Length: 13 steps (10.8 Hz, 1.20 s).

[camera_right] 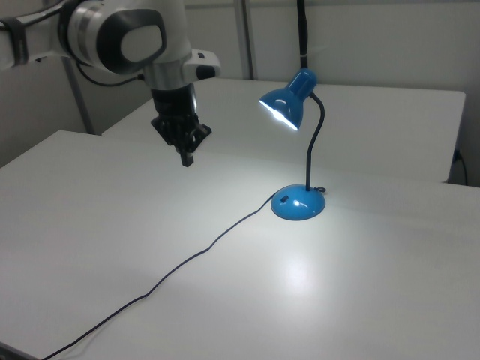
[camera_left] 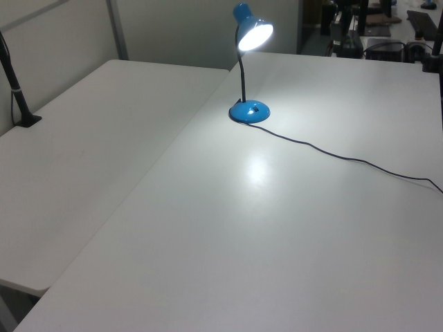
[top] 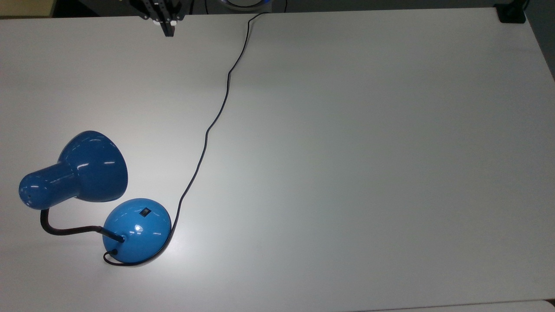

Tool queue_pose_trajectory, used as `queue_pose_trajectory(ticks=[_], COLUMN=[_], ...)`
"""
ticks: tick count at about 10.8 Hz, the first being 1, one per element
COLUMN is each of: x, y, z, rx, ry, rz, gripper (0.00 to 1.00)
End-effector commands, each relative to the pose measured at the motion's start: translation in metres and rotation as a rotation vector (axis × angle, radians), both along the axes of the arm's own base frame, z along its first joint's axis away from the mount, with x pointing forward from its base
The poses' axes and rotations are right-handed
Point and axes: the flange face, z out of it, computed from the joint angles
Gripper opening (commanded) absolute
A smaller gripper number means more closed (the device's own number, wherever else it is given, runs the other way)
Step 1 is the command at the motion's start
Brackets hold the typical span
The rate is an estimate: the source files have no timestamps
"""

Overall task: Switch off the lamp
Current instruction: 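Move the gripper down toward the switch on the blue lamp base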

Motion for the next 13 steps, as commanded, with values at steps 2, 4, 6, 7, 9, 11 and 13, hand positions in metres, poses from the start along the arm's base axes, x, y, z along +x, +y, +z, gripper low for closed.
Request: queue_pose_trajectory(ticks=[2, 4, 6, 7, 9, 11, 13], x=[0.053, 0.070, 0.094, 0.105, 0.122, 0.135, 0.145], y=[-0.029, -0.041, -0.047, -0.050, -0.054, -0.053, -0.045], z=[-0.034, -0.054, -0.080, -0.090, -0.114, -0.142, -0.169], rx=[-0.030, -0.040, -0.052, -0.060, -0.071, -0.076, -0.076], ry=[-0.062, -0.115, -0.197, -0.252, -0.329, -0.362, -0.377], rz=[-0.041, -0.075, -0.165, -0.220, -0.295, -0.347, -0.371], gripper=[0.00, 0.00, 0.00, 0.00, 0.00, 0.00, 0.00])
